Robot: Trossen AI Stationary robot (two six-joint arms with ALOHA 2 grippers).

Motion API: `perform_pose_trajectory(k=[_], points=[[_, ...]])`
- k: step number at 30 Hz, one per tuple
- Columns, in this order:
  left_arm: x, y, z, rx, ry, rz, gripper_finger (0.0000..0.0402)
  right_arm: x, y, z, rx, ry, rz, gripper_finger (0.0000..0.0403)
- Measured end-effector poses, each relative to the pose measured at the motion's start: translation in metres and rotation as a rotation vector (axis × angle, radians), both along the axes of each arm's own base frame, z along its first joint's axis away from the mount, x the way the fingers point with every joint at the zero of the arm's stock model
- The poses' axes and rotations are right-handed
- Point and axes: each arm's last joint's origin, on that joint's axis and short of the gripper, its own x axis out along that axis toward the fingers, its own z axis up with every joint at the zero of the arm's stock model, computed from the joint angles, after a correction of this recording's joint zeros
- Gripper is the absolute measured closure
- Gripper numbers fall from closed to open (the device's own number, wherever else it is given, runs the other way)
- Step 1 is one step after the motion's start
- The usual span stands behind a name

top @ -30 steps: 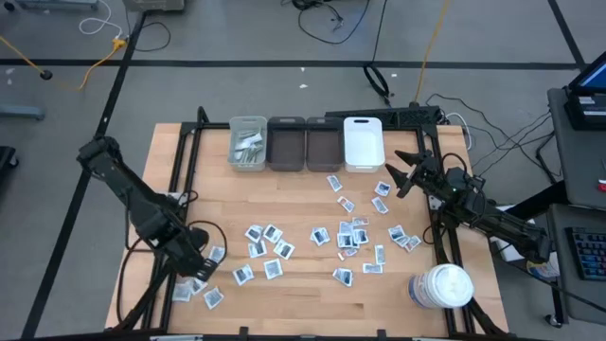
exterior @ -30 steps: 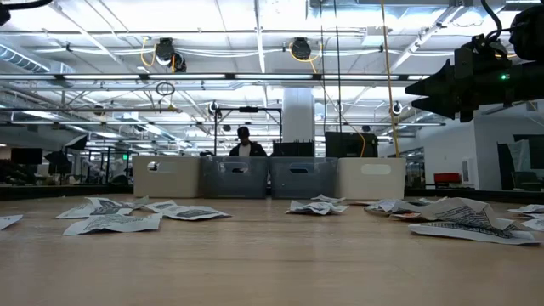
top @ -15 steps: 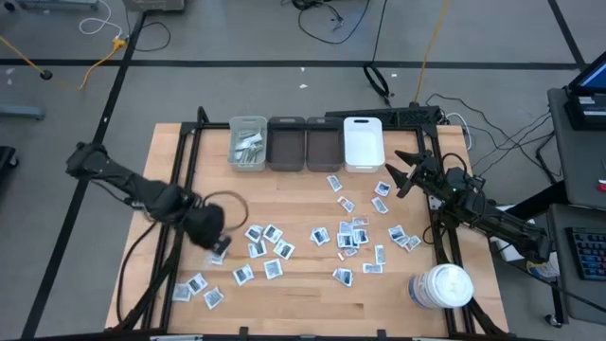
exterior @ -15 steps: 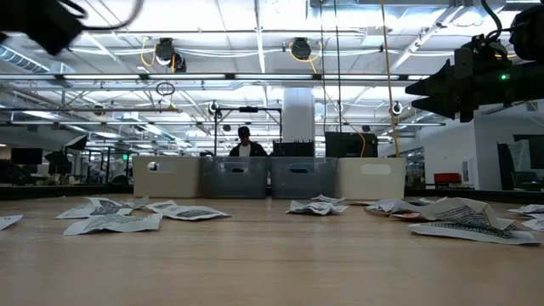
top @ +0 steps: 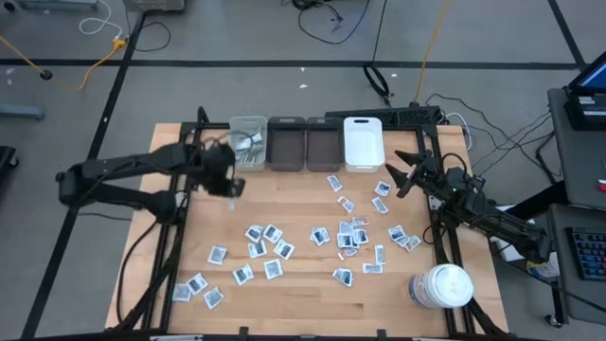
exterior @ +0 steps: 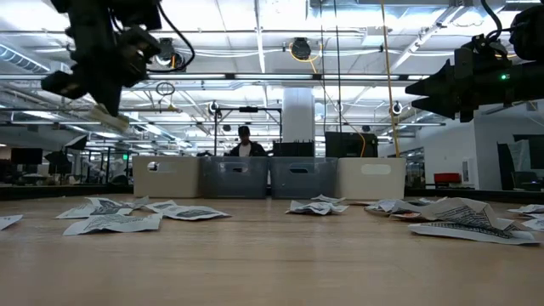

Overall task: Pick & Place First Aid Supplies
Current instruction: Put the bandage into the gray bin

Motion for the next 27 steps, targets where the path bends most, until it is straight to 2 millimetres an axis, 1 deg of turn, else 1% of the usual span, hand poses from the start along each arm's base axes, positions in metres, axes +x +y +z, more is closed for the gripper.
perform_pose_trajectory(k=[5,11,14,16,20,27], points=[[-0.015,0.036,0.000,0.065,0.000,0.111,0.0401,0.000,0.000,0.000,0.000,0.000,0.000,0.0105],[-0.033,0.066,0.000,0.114,-0.008,0.211,0.0401,0.000,0.000,0.000,0.000,0.000,0.000,0.0105],[-0.035,0.081,0.002,0.113,-0.046,0.238,0.0401,0.000,0.000,0.000,0.000,0.000,0.000,0.0105],[-0.034,0.093,0.006,0.114,-0.050,0.241,0.0401,0.000,0.000,0.000,0.000,0.000,0.000,0.0105],[-0.024,0.120,0.011,0.122,-0.027,0.222,0.0401,0.000,0.000,0.000,0.000,0.000,0.000,0.0105],[0.001,0.170,0.019,0.106,0.047,0.146,0.0401,0.000,0.000,0.000,0.000,0.000,0.000,0.0105]])
